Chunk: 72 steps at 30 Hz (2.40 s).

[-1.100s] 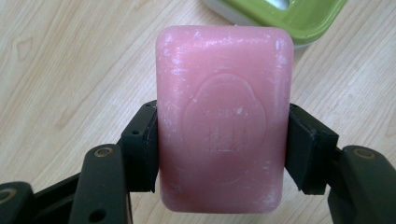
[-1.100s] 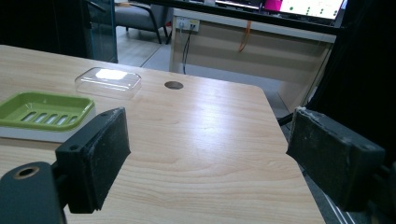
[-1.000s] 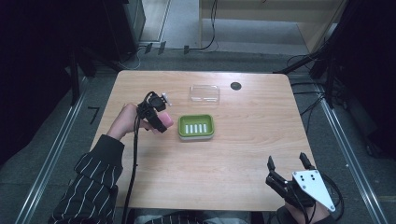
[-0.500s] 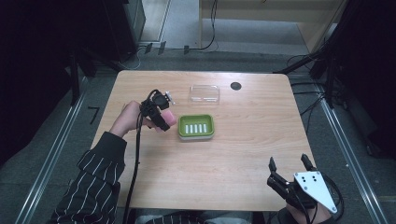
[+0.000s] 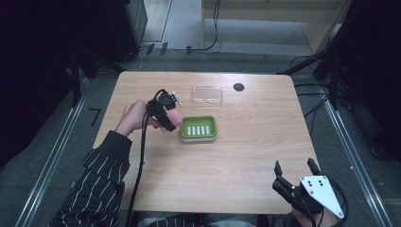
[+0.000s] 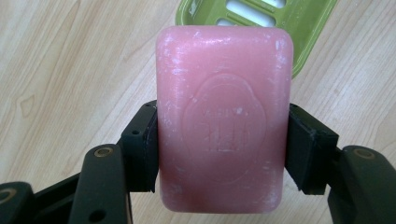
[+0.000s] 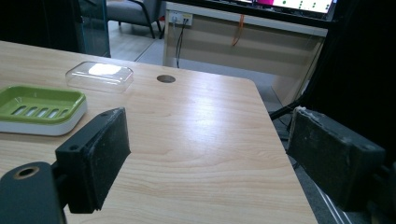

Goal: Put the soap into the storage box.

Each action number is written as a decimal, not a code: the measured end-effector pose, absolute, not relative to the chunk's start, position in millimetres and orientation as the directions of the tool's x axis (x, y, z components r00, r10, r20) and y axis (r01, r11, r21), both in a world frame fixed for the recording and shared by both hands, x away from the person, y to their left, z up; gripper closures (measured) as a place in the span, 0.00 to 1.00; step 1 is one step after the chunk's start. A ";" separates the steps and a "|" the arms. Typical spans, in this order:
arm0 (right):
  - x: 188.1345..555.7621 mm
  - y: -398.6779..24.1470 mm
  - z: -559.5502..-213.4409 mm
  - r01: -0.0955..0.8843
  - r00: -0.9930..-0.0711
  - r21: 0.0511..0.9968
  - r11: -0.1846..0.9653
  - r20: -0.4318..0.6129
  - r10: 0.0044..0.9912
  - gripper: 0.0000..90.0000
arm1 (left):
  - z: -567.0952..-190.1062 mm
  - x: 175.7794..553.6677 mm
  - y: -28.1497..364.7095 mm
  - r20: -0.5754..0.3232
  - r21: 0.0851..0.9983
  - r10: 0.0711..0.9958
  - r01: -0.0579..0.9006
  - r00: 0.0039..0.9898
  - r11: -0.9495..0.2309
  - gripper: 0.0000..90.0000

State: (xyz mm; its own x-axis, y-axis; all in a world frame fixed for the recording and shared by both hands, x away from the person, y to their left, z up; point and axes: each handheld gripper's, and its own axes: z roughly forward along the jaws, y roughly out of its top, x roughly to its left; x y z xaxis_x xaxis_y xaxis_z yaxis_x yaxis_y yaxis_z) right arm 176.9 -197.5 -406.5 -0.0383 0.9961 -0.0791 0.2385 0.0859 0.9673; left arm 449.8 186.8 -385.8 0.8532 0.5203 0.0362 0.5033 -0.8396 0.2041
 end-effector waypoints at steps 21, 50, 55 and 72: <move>167.4 -206.0 -407.0 0.253 0.000 0.964 0.078 -0.080 0.997 0.14 | -384.6 455.8 167.1 0.043 0.212 0.469 0.451 0.882 -0.867 0.43; 158.8 -212.6 -407.4 0.266 0.039 0.961 0.069 -0.082 0.996 0.14 | -388.1 463.2 132.1 0.059 0.201 0.373 0.355 0.926 -0.913 0.43; 157.5 -213.5 -407.5 0.268 0.045 0.961 0.066 -0.081 0.996 0.14 | -390.0 463.5 124.9 0.065 0.204 0.350 0.331 0.934 -0.921 0.43; 156.3 -214.5 -407.6 0.270 0.050 0.961 0.063 -0.080 0.996 0.14 | -402.4 465.3 106.1 0.087 0.185 0.263 0.244 0.961 -0.952 0.43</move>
State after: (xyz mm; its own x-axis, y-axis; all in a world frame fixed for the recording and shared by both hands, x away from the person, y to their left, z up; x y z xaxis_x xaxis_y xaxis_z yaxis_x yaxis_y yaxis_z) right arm 156.3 -214.5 -407.6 0.0500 0.9956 -0.0798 0.2701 0.0635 0.9608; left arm 465.3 106.1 -402.4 0.9609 0.2627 0.0871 0.2435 -0.9521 0.1848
